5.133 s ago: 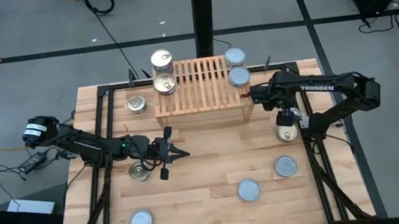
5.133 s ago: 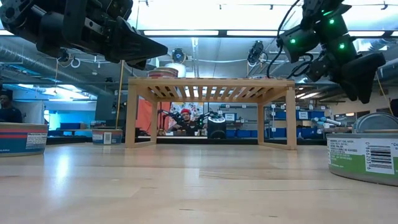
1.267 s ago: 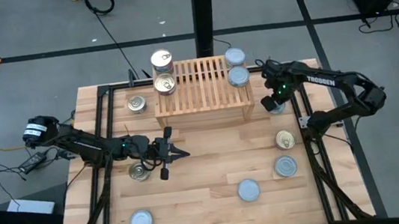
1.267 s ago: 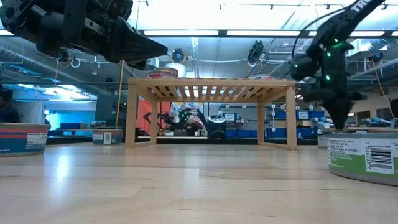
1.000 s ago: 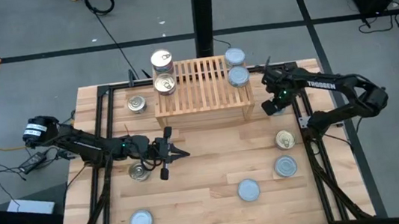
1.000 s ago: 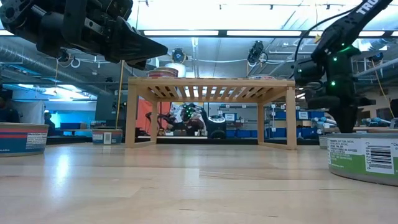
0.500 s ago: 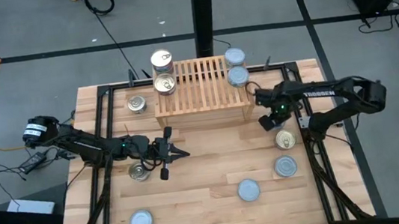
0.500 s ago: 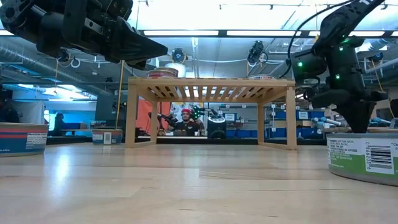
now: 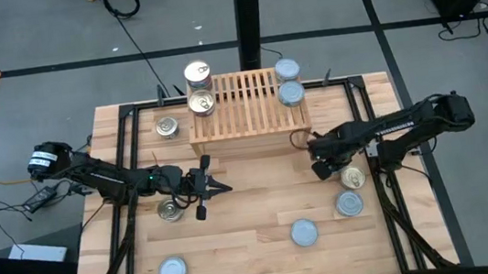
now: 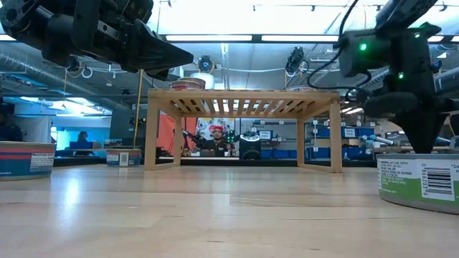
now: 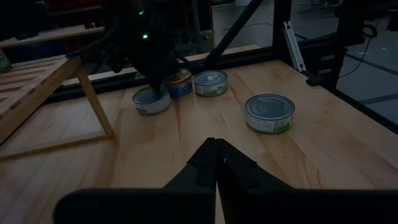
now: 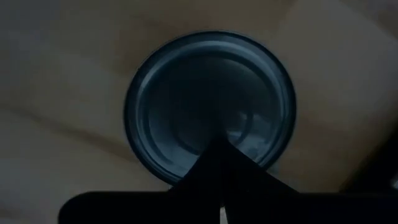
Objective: Stack canned seafood by type on shelf
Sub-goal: Stack the green tuna can on top of the other green tuna can on the shelf
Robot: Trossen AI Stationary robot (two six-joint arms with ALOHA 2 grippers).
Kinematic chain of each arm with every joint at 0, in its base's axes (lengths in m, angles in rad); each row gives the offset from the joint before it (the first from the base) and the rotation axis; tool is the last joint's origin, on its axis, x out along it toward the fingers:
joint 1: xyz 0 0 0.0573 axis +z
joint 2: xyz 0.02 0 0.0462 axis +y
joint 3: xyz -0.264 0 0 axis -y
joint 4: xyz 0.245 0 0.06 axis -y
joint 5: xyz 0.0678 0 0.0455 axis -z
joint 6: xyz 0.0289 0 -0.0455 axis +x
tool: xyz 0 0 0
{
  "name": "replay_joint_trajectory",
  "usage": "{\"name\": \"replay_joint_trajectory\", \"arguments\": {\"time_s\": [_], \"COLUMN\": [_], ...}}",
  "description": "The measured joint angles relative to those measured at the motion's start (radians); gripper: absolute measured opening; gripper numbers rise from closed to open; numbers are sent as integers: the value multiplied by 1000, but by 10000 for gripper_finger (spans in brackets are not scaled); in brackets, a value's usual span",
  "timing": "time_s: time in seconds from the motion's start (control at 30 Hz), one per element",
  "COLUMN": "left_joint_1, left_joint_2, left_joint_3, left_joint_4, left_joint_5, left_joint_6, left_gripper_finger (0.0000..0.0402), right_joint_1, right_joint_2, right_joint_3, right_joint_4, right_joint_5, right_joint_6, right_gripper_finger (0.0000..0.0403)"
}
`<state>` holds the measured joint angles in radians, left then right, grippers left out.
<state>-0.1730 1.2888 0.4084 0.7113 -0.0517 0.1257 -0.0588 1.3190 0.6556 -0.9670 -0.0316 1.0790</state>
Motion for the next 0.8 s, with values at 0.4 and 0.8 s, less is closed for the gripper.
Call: {"name": "replay_joint_trajectory", "arguments": {"time_s": [0.4, 0.8], "left_joint_1": [0, 0], "left_joint_2": [0, 0], "left_joint_3": [0, 0], "left_joint_4": [0, 0], "left_joint_5": [0, 0], "left_joint_6": [0, -4], "left_gripper_finger": [8, 8], "right_joint_1": [225, 333], "right_joint_2": [9, 5], "right_joint_3": [-8, 99], "right_joint_4": [601, 632], "right_joint_5": [47, 148], "right_joint_6": [-109, -346], "right_gripper_finger": [7, 80]}}
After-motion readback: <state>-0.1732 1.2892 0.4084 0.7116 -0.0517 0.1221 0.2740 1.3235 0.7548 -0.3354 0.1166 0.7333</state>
